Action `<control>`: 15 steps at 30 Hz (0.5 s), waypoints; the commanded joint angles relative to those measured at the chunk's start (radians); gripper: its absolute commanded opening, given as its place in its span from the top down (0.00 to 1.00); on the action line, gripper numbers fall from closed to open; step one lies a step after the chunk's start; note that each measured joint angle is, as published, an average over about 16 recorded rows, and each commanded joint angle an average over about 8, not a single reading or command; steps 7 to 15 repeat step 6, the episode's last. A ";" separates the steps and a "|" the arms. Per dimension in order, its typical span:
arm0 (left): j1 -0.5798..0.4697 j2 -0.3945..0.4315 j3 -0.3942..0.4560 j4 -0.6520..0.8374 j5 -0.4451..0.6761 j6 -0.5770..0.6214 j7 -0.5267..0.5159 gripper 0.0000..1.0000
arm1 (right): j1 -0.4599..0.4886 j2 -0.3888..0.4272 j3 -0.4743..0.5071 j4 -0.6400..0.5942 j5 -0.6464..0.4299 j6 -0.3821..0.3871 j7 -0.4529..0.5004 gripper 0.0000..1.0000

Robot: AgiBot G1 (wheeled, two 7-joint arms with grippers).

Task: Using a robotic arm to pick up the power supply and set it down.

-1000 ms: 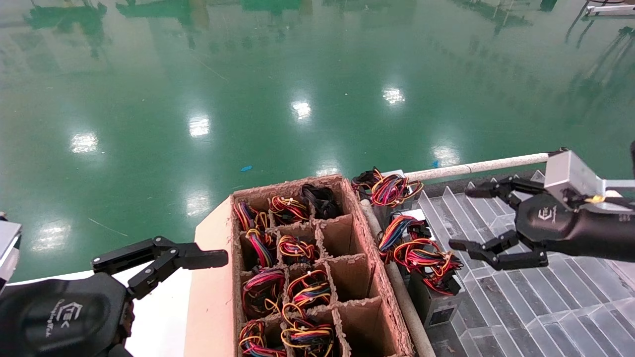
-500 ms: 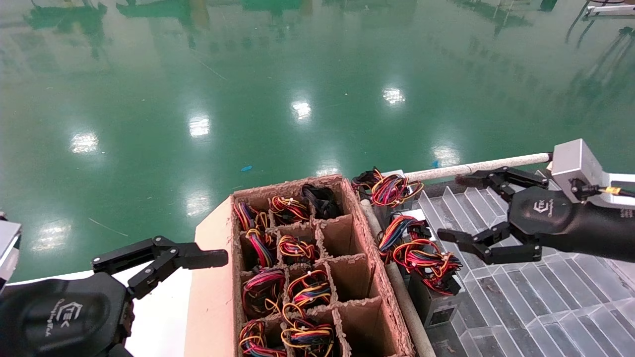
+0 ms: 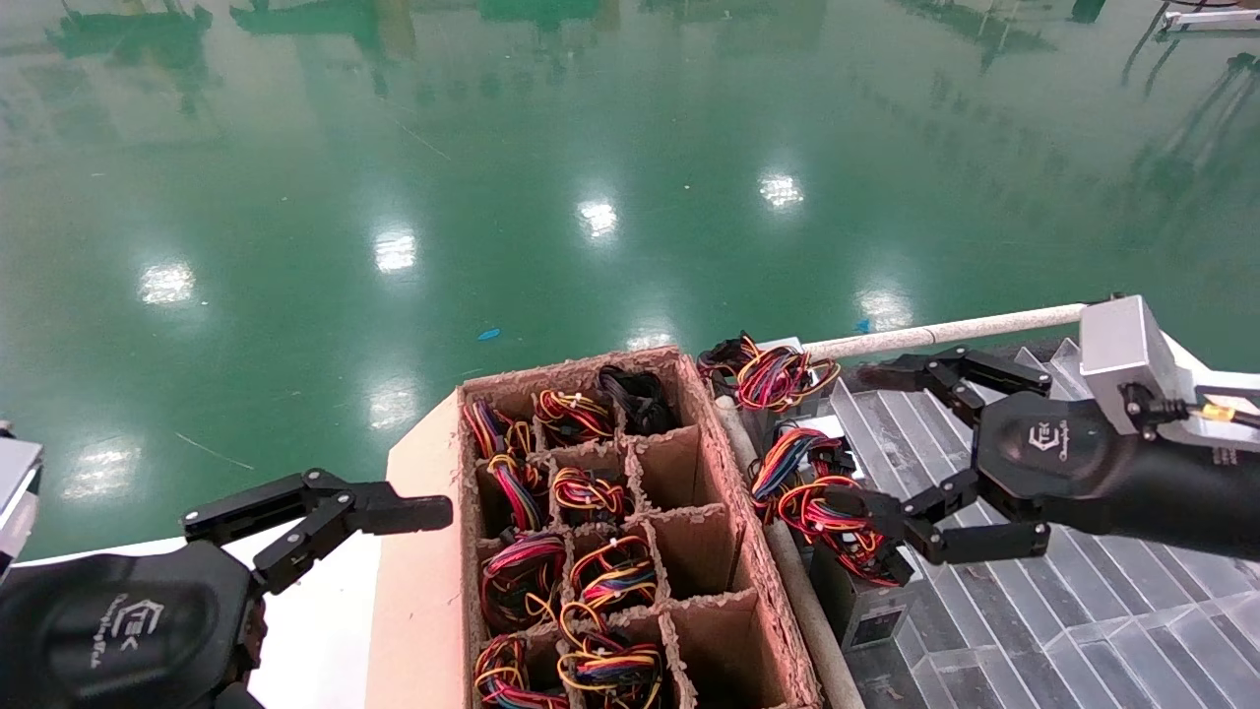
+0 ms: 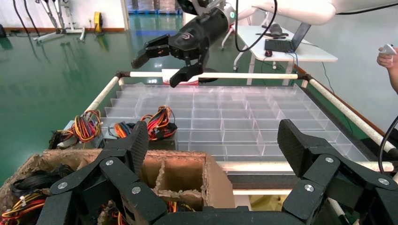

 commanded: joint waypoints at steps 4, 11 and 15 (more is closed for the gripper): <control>0.000 0.000 0.000 0.000 0.000 0.000 0.000 0.00 | -0.053 0.009 0.027 0.082 0.035 0.008 0.037 0.00; 0.000 0.000 0.000 0.000 0.000 0.000 0.000 0.00 | -0.064 0.011 0.032 0.099 0.041 0.009 0.045 0.00; 0.000 0.000 0.000 0.000 0.000 0.000 0.000 0.00 | -0.064 0.011 0.032 0.099 0.041 0.009 0.045 0.00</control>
